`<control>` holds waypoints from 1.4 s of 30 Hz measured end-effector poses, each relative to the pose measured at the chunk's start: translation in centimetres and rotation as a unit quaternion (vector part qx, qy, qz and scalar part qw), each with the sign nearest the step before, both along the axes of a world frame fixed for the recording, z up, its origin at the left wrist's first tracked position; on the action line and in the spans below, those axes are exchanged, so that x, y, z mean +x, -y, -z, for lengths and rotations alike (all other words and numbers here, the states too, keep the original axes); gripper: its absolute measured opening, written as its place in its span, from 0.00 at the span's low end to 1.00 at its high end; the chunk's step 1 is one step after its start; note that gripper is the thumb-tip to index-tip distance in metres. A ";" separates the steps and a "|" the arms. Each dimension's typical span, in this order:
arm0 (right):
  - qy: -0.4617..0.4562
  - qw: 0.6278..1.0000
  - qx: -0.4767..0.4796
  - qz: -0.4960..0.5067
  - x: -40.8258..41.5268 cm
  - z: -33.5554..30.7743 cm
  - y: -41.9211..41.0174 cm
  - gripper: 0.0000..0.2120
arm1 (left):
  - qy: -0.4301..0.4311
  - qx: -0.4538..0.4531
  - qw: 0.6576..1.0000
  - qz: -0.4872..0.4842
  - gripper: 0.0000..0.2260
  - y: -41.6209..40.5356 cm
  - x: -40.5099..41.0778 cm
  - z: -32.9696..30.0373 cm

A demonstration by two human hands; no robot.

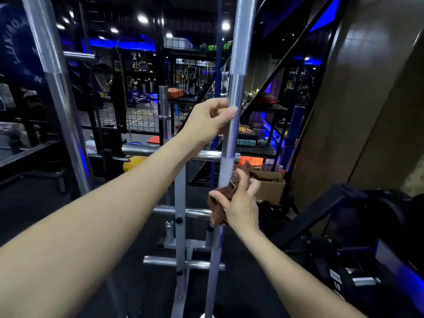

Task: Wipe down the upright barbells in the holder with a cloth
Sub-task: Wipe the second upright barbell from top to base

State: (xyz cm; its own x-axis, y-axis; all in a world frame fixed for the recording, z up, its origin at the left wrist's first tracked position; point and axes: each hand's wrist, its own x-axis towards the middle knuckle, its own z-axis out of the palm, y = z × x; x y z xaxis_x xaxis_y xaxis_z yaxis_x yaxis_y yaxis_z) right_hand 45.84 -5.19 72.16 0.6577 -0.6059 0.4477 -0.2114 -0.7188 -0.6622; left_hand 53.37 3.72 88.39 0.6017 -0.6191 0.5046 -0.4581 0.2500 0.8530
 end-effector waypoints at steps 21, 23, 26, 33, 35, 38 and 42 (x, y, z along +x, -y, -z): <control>0.033 0.886 0.342 -0.310 -10.1 1.2 3.1 0.27 | -0.425 0.163 0.890 0.000 0.17 -2.1 -10.6 13.4; 0.038 0.883 0.361 -0.297 -10.8 1.4 2.3 0.25 | -0.407 0.181 0.895 0.017 0.12 -2.6 -11.2 13.9; 0.030 0.909 0.329 -0.253 -11.8 1.6 1.3 0.18 | -0.391 0.190 0.901 0.011 0.07 -2.9 -11.4 14.6; 0.047 0.908 0.399 -0.122 -12.8 0.7 -0.8 0.16 | -0.397 0.163 0.903 0.021 0.13 -5.8 -11.4 15.3; 0.061 0.900 0.417 -0.110 -12.5 0.0 -1.8 0.16 | -0.418 0.145 0.897 0.015 0.11 -7.3 -10.8 15.4; 0.072 0.902 0.406 -0.129 -12.1 -0.9 -3.6 0.13 | -0.456 0.135 0.877 0.072 0.11 -9.9 -9.8 15.0; 0.070 0.921 0.361 -0.132 -11.7 -1.4 -5.7 0.10 | -0.379 0.215 0.890 0.134 0.23 -12.3 -9.4 15.1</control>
